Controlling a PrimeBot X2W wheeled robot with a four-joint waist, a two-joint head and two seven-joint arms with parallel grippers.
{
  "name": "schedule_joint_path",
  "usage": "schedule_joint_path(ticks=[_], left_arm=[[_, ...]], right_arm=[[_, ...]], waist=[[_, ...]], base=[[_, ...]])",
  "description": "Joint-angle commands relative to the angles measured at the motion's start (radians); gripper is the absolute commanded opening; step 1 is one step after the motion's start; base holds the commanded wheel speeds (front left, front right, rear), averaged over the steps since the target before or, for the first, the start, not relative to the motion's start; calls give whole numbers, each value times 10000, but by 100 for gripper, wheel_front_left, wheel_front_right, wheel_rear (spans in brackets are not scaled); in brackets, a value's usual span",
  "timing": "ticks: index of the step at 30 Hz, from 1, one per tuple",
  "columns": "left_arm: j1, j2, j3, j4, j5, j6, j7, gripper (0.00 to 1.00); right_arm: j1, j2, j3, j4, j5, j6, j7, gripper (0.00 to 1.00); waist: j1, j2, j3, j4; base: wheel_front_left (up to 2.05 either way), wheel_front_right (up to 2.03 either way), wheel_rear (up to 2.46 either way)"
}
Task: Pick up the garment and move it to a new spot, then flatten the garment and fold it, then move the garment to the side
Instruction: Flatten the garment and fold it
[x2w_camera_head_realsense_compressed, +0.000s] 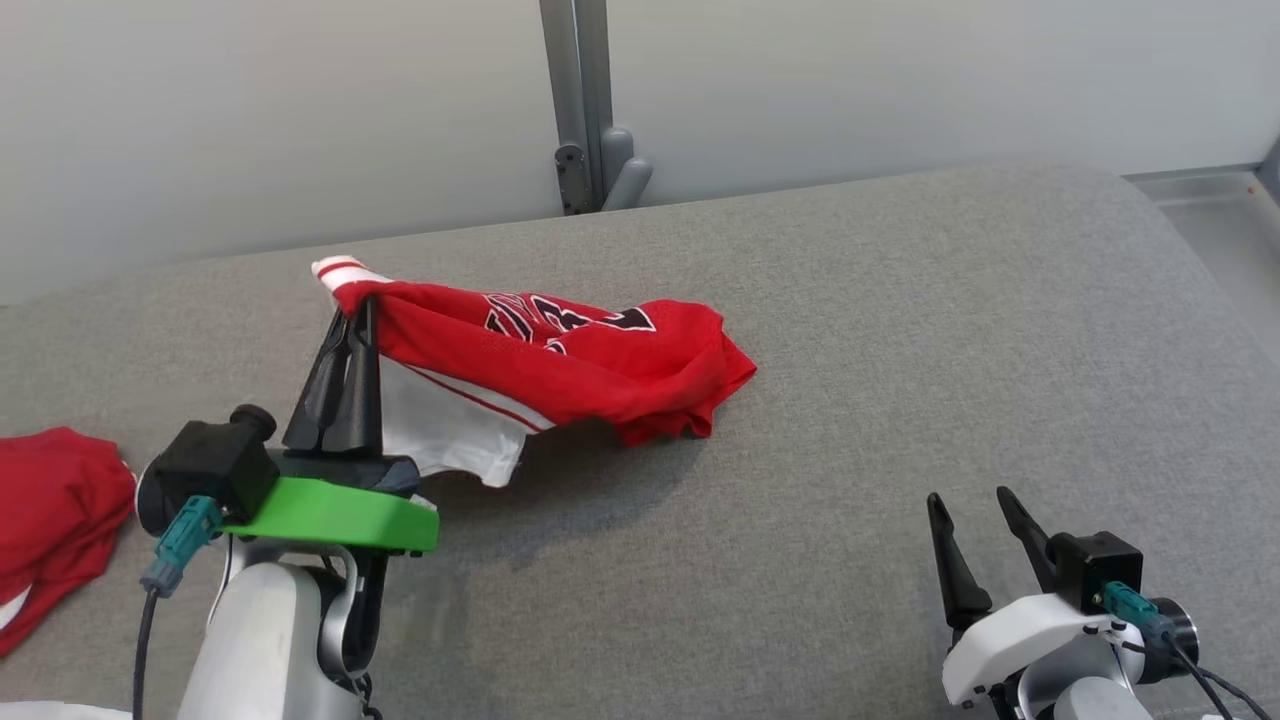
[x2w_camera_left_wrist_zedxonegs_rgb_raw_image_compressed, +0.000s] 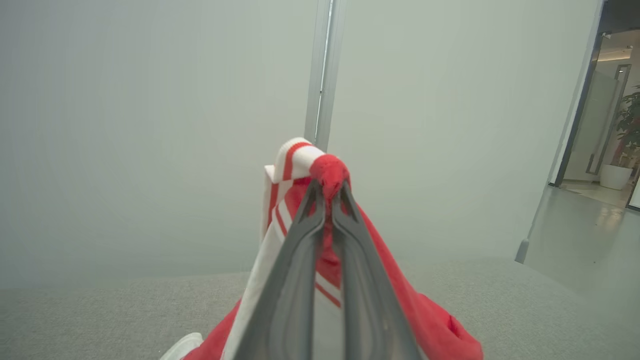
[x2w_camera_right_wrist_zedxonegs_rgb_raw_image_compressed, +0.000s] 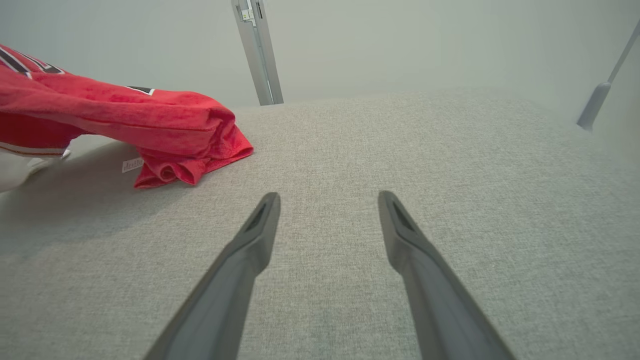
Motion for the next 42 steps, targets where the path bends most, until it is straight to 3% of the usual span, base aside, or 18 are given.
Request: schedule_joint_path(ticks=[1,10,17,18,19,20,26,35,42], left_arm=[[14,190,-25,-157,140,-32,-4,0],[-845,734,130,1694,453,-29,-4,0],[-2455,1097,650,3781,768,127,-4,0],[-2590,1111,724,4108,795,171,-1,35],[-2704,1149,784,4411,844,199,-3,97],[-2845,1192,837,4662,913,237,-3,100],[-2721,963,1359,5381,855,313,-4,100],[-1274,480,2175,4564,953,160,-3,100],[-449,122,1931,3845,1170,24,-3,100]], right_arm=[[160,-31,-6,-30,109,-3,-31,100],[-178,-37,332,-10,100,-1,-31,100],[-719,-33,236,-171,-81,-3,-31,100],[-759,-30,212,-197,-118,-1,-29,100],[-809,-25,200,-206,-127,-3,-29,100],[-853,-28,175,-211,-140,-3,-31,100],[-862,-30,100,-167,-200,-3,-31,100],[-623,-31,189,-89,-88,-1,-31,100],[-490,-31,271,-45,-72,-3,-31,100]], waist=[[0,-1,-107,129],[0,-1,536,-451],[0,-1,1745,-1173],[0,-1,1848,-1229],[0,-1,1916,-1277],[0,-1,1961,-1308],[0,-1,1748,-1206],[0,-1,1134,-539],[0,-1,991,-459]], base=[[0,0,0],[0,0,0],[0,0,0],[0,0,0],[0,0,0],[0,0,0],[0,0,0],[0,0,0],[0,0,0]])
